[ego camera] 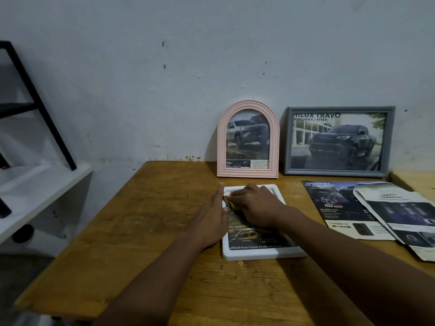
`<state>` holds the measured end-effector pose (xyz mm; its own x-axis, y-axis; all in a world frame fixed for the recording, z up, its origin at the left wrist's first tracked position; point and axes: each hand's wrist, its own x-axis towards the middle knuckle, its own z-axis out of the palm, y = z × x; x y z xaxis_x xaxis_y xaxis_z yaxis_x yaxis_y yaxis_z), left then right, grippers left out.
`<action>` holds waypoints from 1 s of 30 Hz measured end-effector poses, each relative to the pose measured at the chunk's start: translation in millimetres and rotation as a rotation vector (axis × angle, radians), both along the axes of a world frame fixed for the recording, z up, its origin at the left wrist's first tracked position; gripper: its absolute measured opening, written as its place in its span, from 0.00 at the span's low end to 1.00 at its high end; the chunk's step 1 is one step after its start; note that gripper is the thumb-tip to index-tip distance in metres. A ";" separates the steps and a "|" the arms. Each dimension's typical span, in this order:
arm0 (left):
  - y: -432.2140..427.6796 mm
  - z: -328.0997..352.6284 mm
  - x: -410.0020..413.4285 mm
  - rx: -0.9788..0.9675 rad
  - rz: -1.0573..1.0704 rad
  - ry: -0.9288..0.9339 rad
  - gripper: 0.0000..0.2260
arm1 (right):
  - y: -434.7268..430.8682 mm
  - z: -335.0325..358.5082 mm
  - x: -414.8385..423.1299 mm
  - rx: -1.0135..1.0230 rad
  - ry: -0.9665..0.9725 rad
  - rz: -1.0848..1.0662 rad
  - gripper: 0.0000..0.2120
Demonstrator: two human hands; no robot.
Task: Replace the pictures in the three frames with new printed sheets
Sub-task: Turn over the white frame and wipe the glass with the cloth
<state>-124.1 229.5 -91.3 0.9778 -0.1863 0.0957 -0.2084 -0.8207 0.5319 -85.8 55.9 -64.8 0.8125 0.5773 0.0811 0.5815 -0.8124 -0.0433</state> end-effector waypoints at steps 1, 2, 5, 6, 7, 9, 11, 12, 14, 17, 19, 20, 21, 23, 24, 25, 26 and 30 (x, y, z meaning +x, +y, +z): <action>0.5 1.2 1.1 0.032 -0.008 0.006 0.34 | -0.8 -0.4 0.7 -0.028 -0.031 0.017 0.22; 1.1 2.1 1.3 0.065 -0.016 0.012 0.33 | -2.1 -0.1 1.1 -0.054 -0.053 0.024 0.23; 0.6 3.9 0.1 0.120 -0.033 0.019 0.31 | -7.8 0.1 3.9 -0.115 -0.090 0.011 0.24; -0.3 4.5 -0.4 0.120 -0.025 0.027 0.30 | -10.2 1.6 3.6 -0.136 -0.085 -0.011 0.24; -1.4 5.2 -1.6 0.116 -0.013 0.029 0.29 | -13.8 2.4 3.3 -0.156 -0.084 -0.036 0.25; -3.3 6.4 -3.4 0.115 0.001 0.015 0.27 | -25.2 3.9 1.5 -0.196 -0.083 -0.103 0.25; -3.9 6.4 -4.1 0.123 0.002 -0.001 0.26 | -38.6 6.9 -2.1 -0.215 -0.064 -0.188 0.25; -3.7 5.9 -3.9 0.127 0.004 -0.003 0.26 | -43.2 8.3 -4.6 -0.222 -0.055 -0.225 0.25; -3.1 5.1 -3.5 0.144 0.004 -0.005 0.26 | -42.8 10.4 -10.3 -0.234 -0.051 -0.270 0.23; -3.4 5.9 -2.7 0.156 0.014 0.000 0.26 | -22.8 7.7 -21.0 -0.170 -0.041 -0.378 0.21; -2.7 4.9 -1.1 0.155 0.024 0.006 0.27 | -6.3 3.5 -29.8 -0.079 -0.024 -0.471 0.20; -2.3 3.9 0.2 0.156 0.026 0.010 0.27 | 1.0 2.0 -34.3 -0.024 -0.006 -0.506 0.18; -1.8 2.4 1.3 0.155 0.026 0.012 0.27 | 7.1 0.7 -38.3 0.026 0.006 -0.524 0.16; -0.6 -0.9 3.5 0.148 0.027 0.013 0.27 | 18.2 -1.2 -42.5 0.100 0.014 -0.505 0.14; 0.0 -2.3 4.5 0.143 0.028 0.017 0.27 | 23.8 -1.5 -44.2 0.129 0.022 -0.469 0.14; 0.6 -3.2 5.2 0.135 0.029 0.023 0.28 | 28.4 -2.1 -45.9 0.153 0.030 -0.419 0.15; 0.8 -3.5 5.7 0.128 0.029 0.031 0.28 | 31.6 -3.0 -46.9 0.176 0.034 -0.362 0.16; -0.1 -1.6 4.4 0.120 0.038 0.043 0.27 | 15.3 -7.1 -43.1 0.211 0.037 -0.096 0.14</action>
